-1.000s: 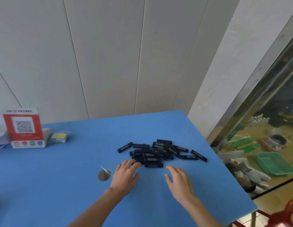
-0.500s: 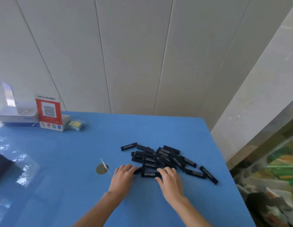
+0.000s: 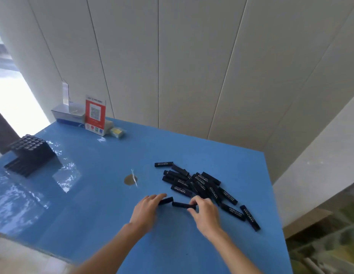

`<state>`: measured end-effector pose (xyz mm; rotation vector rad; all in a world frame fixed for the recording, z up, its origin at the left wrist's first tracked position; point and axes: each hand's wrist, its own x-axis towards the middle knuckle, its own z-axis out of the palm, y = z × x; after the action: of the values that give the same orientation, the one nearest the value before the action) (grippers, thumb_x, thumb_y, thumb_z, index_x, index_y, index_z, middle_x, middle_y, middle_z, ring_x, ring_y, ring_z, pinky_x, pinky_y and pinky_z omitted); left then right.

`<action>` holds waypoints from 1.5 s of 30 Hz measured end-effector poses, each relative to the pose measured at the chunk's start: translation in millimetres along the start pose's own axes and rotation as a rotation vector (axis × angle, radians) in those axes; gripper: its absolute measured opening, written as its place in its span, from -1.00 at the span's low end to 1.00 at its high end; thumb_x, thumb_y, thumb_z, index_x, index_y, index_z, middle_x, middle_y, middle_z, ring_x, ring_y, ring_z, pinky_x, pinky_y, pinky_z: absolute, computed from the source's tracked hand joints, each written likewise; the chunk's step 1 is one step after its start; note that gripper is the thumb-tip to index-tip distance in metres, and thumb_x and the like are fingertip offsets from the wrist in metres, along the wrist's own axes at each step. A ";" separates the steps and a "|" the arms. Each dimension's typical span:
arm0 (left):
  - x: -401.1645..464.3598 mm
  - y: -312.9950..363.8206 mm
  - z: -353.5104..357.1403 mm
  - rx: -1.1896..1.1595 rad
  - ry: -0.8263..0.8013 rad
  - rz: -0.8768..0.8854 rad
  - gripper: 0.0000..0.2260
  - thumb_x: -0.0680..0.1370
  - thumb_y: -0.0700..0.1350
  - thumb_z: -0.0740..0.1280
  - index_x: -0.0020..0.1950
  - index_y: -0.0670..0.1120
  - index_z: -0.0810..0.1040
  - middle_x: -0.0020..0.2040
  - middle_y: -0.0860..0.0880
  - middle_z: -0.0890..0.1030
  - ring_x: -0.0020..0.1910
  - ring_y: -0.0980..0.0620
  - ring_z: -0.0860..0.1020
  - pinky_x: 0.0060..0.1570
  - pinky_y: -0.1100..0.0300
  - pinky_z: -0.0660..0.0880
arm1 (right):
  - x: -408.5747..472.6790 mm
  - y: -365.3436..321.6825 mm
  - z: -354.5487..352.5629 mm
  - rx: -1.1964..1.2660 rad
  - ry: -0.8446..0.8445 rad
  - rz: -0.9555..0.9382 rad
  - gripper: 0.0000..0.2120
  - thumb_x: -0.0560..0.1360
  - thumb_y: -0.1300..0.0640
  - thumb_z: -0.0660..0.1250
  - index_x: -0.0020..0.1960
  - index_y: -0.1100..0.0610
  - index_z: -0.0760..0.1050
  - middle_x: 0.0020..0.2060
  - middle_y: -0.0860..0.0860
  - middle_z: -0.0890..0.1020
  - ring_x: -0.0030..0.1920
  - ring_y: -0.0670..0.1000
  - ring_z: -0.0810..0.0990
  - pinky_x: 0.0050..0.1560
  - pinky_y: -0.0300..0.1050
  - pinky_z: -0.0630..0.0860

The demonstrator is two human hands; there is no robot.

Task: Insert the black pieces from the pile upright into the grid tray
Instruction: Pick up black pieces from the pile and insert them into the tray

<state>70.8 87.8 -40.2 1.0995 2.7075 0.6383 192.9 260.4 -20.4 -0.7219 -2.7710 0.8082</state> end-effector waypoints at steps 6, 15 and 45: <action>-12.4 4.5 -9.7 -0.205 0.002 -0.017 -0.45 0.53 -0.32 0.14 0.43 0.16 0.21 0.10 0.01 0.49 -0.02 -0.05 0.45 -0.05 0.12 0.43 | 5.8 -4.4 -12.2 0.263 -0.008 0.001 -0.87 0.48 0.16 0.36 -0.07 -0.07 0.51 -0.15 -0.16 0.57 -0.05 -0.13 0.52 -0.03 -0.24 0.50; -37.8 -27.3 -40.6 -0.383 0.025 -0.120 -0.40 0.48 -0.35 0.19 0.36 0.23 0.26 -0.06 0.01 0.52 -0.32 0.05 0.51 -0.19 0.28 0.47 | 21.0 -61.5 -10.1 0.432 0.008 -0.074 -0.81 0.45 0.21 0.41 0.01 0.01 0.50 -0.15 -0.10 0.61 -0.07 -0.20 0.56 -0.08 -0.43 0.43; -187.6 -363.0 -251.6 -0.468 0.210 -0.284 -0.53 0.52 -0.25 0.33 0.24 0.21 0.26 -0.04 0.00 0.56 -0.29 0.12 0.63 -0.24 0.27 0.55 | 23.6 -408.5 191.2 0.461 -0.037 -0.241 -0.77 0.43 0.20 0.43 -0.14 -0.12 0.50 -0.23 -0.12 0.63 -0.17 -0.21 0.57 -0.18 -0.32 0.47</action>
<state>-96.0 -357.7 22.6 0.5499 2.5948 1.3039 -47.1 -117.3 41.2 -0.2843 -2.4853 1.3433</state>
